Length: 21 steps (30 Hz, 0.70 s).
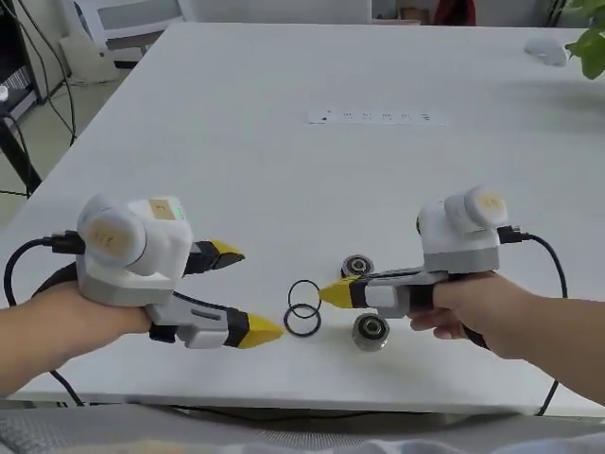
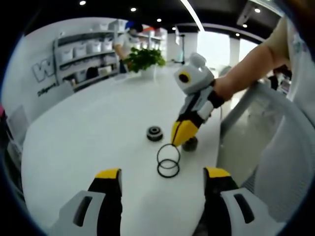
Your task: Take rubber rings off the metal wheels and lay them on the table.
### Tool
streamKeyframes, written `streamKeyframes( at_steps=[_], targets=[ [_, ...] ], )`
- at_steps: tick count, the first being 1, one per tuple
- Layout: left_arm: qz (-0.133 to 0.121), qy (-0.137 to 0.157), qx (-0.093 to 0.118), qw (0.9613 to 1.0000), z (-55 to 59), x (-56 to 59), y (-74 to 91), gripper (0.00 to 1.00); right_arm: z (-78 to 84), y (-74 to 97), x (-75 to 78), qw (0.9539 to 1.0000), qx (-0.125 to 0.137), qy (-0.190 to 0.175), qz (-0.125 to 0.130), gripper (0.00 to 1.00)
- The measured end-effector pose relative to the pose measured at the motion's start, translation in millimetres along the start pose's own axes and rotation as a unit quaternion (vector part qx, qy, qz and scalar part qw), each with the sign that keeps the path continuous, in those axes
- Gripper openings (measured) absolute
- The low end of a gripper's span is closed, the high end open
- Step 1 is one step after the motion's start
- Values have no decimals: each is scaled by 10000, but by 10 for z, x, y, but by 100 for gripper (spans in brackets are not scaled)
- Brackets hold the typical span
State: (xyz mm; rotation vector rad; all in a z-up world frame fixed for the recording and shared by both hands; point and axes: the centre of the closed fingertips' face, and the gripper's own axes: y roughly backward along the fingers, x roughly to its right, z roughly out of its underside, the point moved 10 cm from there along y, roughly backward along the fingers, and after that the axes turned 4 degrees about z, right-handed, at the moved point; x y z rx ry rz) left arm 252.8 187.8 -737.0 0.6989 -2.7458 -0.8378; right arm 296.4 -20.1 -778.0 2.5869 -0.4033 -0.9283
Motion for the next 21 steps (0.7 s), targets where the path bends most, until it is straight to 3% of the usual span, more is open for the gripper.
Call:
streamKeyframes(
  at_steps=[11, 21],
  targets=[
    [-26, 23, -43, 10000, 69, -9, 45, 68, 60, -97, 8, 9996, -283, -29, -62, 0],
    [-29, 32, -106, 9999, 127, -17, 70, 68, 100, -130, 63, 9992, -390, -51, 101, 0]
  ],
)
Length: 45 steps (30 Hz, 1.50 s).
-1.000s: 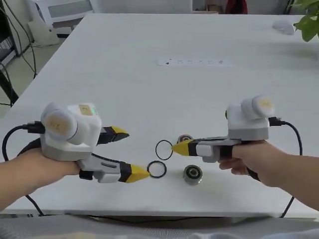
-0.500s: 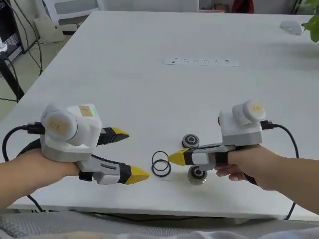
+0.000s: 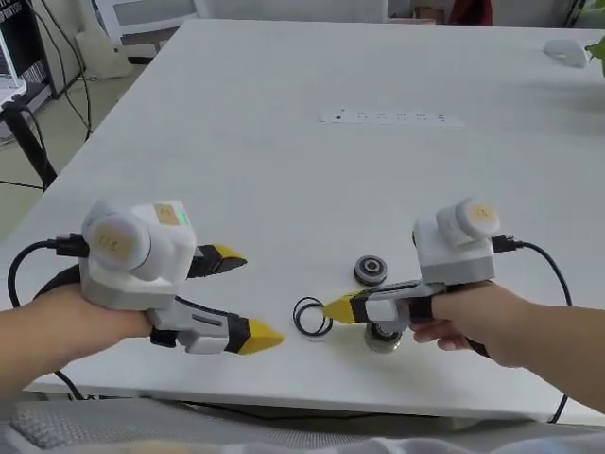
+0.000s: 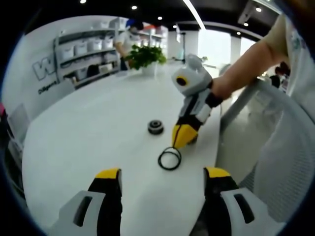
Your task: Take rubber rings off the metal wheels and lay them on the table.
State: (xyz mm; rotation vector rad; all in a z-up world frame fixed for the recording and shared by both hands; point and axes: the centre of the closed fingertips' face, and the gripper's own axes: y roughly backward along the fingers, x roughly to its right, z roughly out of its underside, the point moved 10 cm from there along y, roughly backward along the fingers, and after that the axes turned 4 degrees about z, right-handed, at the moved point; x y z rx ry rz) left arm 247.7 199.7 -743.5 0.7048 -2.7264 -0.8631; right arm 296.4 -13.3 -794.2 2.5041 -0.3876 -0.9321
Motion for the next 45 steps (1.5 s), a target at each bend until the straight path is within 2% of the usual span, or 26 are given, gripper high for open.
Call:
streamKeyframes(
  at_steps=[18, 27, 33, 45],
  targets=[
    [58, 39, -98, 9999, 9, -12, -36, 68, 21, -17, 102, 9996, -58, -106, 265, 1],
    [69, 57, -144, 9999, 15, -23, -57, 68, 34, 7, 61, 9993, -35, -80, 360, 7],
    [78, 47, -145, 9999, -23, -55, -79, 68, -28, 96, 87, 9991, 194, -62, 360, 11],
    [85, -9, -37, 10000, -176, -137, -169, 67, -149, 384, 153, 9967, 645, 196, 463, 15]
  ],
)
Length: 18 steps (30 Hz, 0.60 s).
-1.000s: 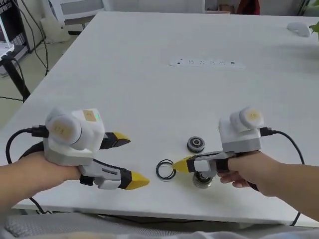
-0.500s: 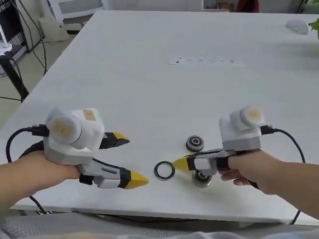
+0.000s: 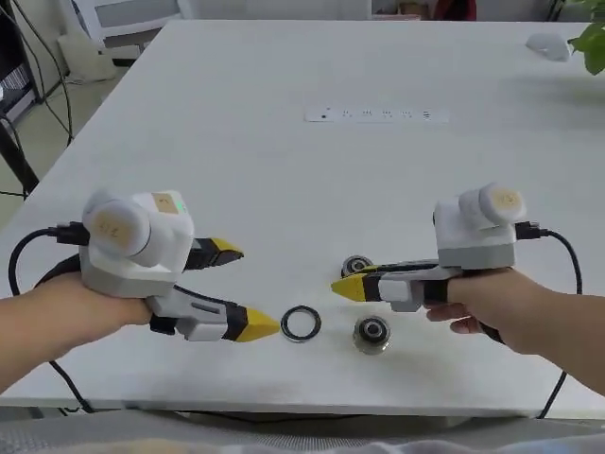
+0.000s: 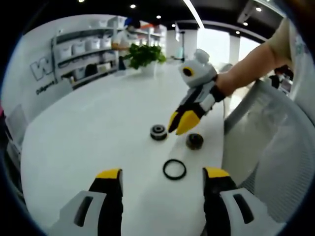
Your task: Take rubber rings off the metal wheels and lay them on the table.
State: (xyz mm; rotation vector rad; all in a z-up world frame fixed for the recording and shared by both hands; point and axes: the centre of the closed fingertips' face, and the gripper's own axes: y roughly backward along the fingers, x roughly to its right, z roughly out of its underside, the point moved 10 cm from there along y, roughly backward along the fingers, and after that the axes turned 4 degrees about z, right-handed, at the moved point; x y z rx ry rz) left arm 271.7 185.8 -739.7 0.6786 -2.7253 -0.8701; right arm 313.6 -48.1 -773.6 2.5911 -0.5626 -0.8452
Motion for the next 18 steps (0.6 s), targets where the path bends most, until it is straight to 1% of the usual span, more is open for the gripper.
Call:
streamKeyframes(
  at_steps=[4, 7, 14, 18],
  targets=[
    [30, 30, 25, 10000, -36, -18, -48, 66, -25, 88, 22, 9998, 127, 106, 75, 18],
    [36, 8, 41, 10000, -82, -36, -97, 66, -30, 138, 44, 9996, 175, 192, 129, 20],
    [66, -20, 80, 9999, -189, -77, -200, 65, -36, 214, 103, 9986, 221, 403, 250, 23],
    [80, 12, 122, 9999, -242, -106, -274, 64, -38, 251, 153, 9977, 261, 516, 352, 25]
  ],
)
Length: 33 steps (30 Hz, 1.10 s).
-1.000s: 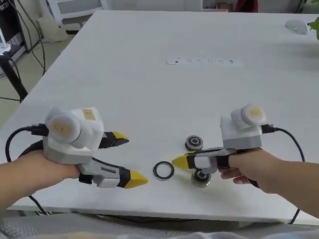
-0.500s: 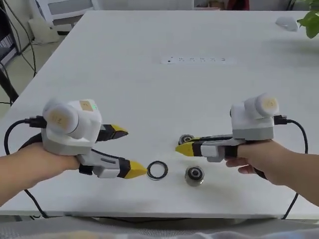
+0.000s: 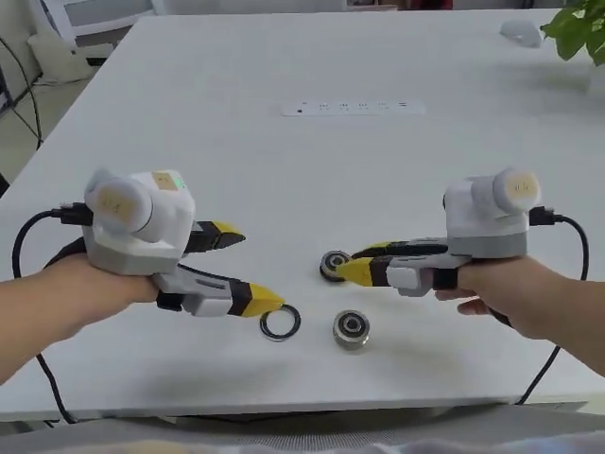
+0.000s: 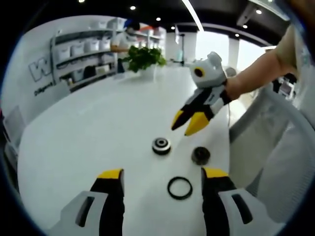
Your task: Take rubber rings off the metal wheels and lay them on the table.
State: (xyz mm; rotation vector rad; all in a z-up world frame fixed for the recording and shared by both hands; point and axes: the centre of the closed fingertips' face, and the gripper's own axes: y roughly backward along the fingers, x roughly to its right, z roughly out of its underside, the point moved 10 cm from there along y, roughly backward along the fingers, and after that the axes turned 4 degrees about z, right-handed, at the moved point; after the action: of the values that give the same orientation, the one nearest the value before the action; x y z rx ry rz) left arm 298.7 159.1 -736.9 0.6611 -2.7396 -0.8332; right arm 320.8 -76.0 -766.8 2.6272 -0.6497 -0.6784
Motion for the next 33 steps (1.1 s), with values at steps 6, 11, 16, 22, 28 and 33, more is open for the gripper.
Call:
streamKeyframes(
  at_steps=[6, 11, 16, 22, 28, 33],
  targets=[
    [44, -20, -23, 10000, -32, -17, -96, 63, 27, 21, 70, 9997, -32, 225, 135, 26],
    [63, -1, -41, 10000, -46, -39, -166, 61, 40, 11, 128, 9991, -45, 372, 216, 26],
    [54, 21, -24, 10000, -67, -64, -238, 59, 58, -18, 181, 9980, -86, 546, 294, 27],
    [12, 51, 20, 10000, -90, -108, -310, 56, 82, -76, 226, 9966, -115, 749, 324, 27],
    [16, 119, 57, 9999, -107, -139, -399, 53, 148, -135, 304, 9949, -199, 921, 365, 26],
    [30, 136, 63, 9999, -109, -147, -472, 50, 185, -172, 327, 9934, -253, 1046, 397, 25]
  ],
)
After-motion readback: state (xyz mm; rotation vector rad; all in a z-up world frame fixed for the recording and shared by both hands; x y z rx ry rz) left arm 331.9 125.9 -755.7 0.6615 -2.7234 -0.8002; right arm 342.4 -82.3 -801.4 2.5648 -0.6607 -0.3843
